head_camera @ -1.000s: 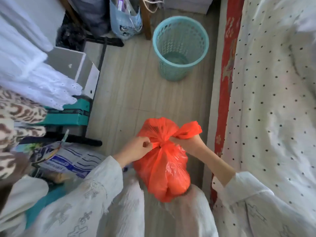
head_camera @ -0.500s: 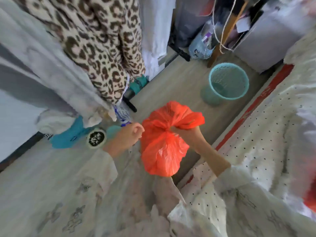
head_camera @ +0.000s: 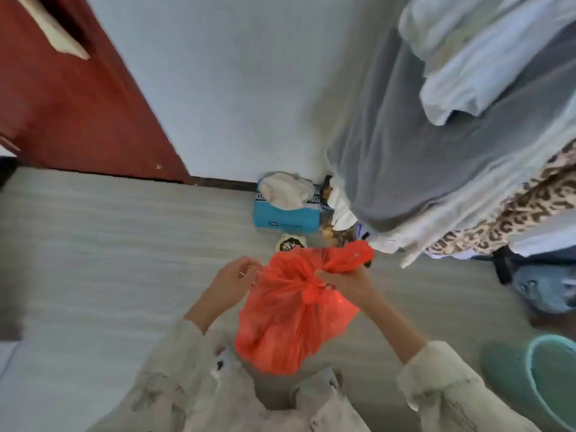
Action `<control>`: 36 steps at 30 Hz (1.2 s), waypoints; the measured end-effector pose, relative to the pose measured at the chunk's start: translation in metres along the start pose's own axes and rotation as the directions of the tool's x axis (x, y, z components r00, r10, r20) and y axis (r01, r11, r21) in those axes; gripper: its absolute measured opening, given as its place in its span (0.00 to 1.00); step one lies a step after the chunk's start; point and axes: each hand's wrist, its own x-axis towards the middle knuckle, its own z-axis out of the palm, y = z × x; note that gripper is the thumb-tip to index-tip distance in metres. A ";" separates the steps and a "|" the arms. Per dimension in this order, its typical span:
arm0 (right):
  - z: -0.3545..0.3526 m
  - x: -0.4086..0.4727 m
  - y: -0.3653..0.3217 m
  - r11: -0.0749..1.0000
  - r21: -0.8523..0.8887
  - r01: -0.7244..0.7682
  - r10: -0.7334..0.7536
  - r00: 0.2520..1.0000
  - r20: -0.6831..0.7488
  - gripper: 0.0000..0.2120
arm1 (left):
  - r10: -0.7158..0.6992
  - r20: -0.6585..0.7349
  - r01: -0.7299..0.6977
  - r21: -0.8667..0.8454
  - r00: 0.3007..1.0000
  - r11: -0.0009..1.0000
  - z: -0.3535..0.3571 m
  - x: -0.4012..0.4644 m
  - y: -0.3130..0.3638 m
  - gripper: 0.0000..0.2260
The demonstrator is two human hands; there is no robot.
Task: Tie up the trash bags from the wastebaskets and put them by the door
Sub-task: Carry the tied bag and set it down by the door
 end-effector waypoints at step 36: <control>0.760 0.200 -0.681 0.890 -0.120 0.440 -0.222 0.647 0.729 0.06 | -0.560 -0.676 0.117 -0.583 0.478 0.804 -0.773 0.027 -0.354 0.15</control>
